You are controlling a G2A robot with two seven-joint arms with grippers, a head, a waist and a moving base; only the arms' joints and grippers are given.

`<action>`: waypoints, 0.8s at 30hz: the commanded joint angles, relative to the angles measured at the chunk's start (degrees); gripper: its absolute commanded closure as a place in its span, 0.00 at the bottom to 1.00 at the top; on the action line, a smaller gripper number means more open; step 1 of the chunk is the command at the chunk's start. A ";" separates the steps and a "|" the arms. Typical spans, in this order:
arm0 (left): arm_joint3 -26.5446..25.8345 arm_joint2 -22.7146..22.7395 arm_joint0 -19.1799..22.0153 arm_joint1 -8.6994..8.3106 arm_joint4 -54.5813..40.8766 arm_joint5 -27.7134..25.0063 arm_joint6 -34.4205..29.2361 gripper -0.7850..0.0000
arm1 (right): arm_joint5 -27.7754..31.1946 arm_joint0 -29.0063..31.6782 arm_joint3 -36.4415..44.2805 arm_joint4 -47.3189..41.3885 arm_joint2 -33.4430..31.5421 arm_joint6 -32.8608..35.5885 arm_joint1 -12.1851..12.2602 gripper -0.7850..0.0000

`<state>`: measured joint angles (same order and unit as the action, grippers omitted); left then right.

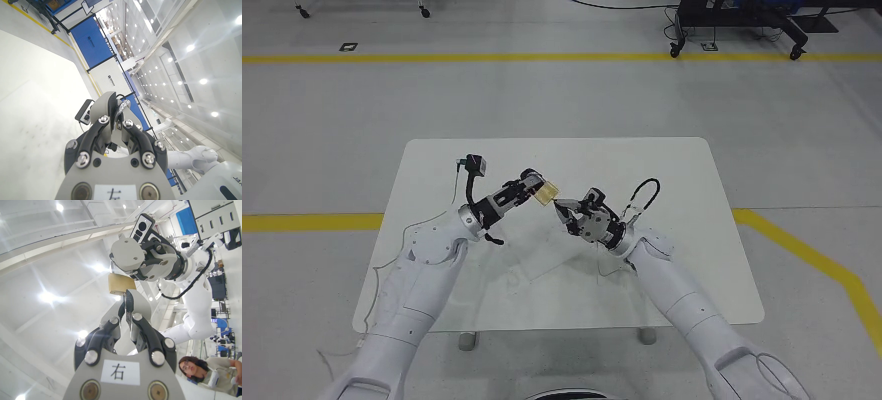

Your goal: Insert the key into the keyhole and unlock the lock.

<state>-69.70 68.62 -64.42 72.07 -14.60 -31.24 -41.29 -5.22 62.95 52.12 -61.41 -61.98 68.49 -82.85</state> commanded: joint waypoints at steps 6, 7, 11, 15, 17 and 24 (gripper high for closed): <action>0.21 0.47 0.15 -0.21 1.89 -0.18 1.37 1.00 | 0.00 -0.56 -1.04 0.18 -0.51 1.57 0.18 0.00; 0.10 0.61 0.18 -0.25 2.94 0.11 2.29 1.00 | 1.42 -0.48 -0.87 0.52 -0.96 1.37 0.29 0.00; -0.93 0.59 -0.03 -0.48 8.93 2.13 5.11 1.00 | 8.76 1.47 1.42 2.17 -4.52 0.55 1.30 0.00; -1.55 -0.61 0.49 -0.84 14.96 8.98 2.37 1.00 | 18.55 6.00 6.56 5.73 -10.82 -3.26 3.07 0.00; -1.31 -1.96 1.62 -0.93 18.87 13.30 0.07 1.00 | 23.06 8.79 10.07 9.06 -14.27 -6.91 4.02 0.00; 2.06 -9.03 5.32 0.08 28.26 23.97 -2.51 0.58 | 27.47 12.26 14.28 15.42 -17.11 -13.52 4.87 0.00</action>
<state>-68.36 60.71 -59.70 71.88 13.16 -9.25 -43.78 22.43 75.28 66.49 -45.04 -79.14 53.18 -77.96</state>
